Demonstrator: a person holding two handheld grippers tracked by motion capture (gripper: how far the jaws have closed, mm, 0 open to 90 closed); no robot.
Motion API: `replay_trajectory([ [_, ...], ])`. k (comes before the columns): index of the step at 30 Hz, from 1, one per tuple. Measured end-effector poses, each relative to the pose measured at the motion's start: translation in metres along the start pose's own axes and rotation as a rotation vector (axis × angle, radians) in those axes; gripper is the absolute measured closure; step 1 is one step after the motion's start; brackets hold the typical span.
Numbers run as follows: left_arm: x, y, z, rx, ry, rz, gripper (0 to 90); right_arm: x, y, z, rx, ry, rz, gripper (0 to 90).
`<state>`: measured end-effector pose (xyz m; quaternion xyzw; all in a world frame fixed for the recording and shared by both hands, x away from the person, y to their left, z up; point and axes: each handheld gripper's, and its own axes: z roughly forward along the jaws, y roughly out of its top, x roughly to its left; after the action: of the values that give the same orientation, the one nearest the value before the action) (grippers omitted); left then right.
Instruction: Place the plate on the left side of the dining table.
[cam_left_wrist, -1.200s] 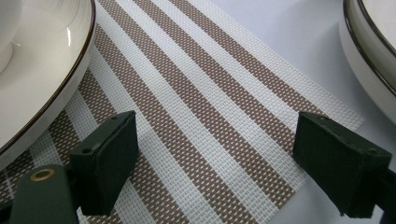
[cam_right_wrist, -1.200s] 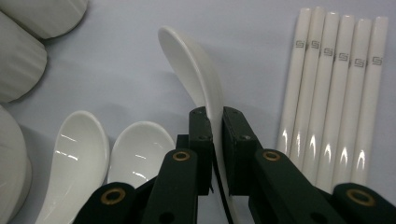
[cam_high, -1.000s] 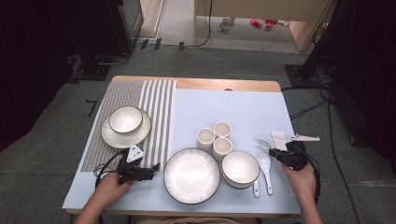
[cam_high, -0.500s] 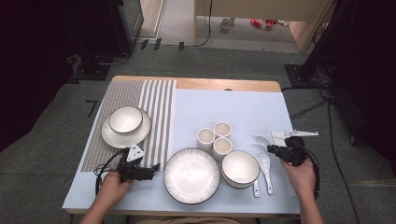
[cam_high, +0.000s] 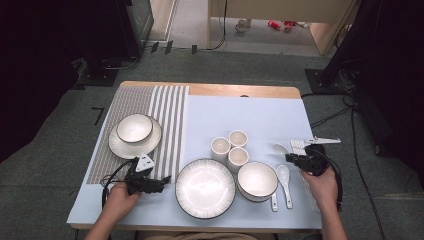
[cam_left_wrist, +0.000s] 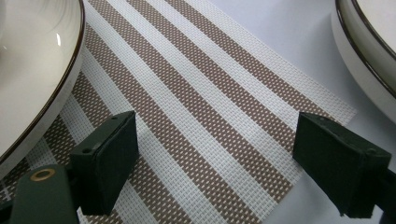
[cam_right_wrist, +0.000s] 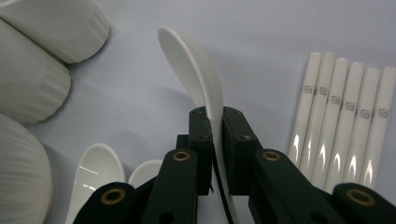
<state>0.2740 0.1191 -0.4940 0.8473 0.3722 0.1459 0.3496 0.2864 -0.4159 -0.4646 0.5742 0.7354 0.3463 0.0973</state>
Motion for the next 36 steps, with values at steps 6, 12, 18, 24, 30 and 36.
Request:
replay_trajectory([
  [6,0.003,0.003,-0.003,0.017,-0.047,-0.011,15.3,0.001,0.003,0.000,-0.001,0.007,-0.010,83.5],
  [12,0.003,0.006,-0.008,0.005,-0.083,-0.011,15.5,0.002,0.008,0.000,0.005,0.012,-0.025,83.5],
  [18,0.002,0.008,-0.011,-0.005,-0.066,-0.001,15.4,0.003,0.011,-0.001,0.000,0.025,-0.028,83.5],
  [24,0.004,0.012,-0.014,-0.014,-0.119,-0.008,15.4,0.006,0.015,-0.003,-0.013,0.026,-0.047,83.5],
  [30,0.007,0.016,-0.016,-0.031,-0.161,-0.009,15.4,0.007,0.018,-0.002,-0.005,0.044,-0.053,83.5],
  [36,0.012,0.019,-0.019,-0.020,-0.194,-0.022,26.8,0.008,0.020,-0.003,-0.006,0.054,-0.059,83.5],
])
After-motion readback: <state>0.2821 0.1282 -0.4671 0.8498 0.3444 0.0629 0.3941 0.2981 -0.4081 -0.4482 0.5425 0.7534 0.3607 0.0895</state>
